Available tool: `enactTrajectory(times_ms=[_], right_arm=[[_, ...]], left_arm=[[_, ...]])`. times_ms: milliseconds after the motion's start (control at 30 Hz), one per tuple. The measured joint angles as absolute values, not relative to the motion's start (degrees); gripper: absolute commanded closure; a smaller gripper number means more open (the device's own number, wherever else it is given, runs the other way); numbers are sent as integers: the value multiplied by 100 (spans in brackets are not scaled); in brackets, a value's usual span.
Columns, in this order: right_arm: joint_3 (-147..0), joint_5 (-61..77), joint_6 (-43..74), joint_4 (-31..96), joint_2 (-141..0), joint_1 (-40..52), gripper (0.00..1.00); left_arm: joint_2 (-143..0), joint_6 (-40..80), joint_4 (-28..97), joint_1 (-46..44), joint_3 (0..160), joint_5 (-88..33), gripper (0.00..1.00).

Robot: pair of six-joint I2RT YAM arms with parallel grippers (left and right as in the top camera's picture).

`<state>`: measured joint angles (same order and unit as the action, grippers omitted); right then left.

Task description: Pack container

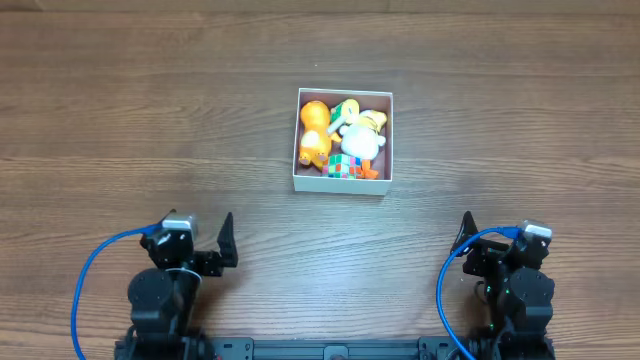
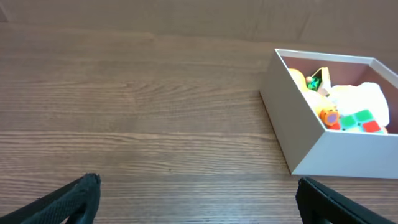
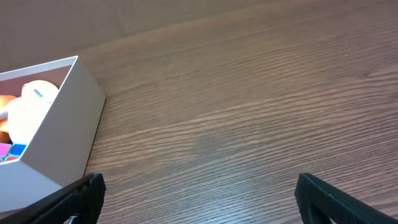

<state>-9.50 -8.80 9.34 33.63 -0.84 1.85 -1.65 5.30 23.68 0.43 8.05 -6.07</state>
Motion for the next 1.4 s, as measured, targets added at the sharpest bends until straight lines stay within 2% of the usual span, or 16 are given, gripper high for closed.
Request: enactTrajectory(times_ms=[1400], right_arm=[[-950, -878, 934, 3361, -84, 185, 0]], left_arm=[[-102, 530, 2311, 43, 716, -604, 0]])
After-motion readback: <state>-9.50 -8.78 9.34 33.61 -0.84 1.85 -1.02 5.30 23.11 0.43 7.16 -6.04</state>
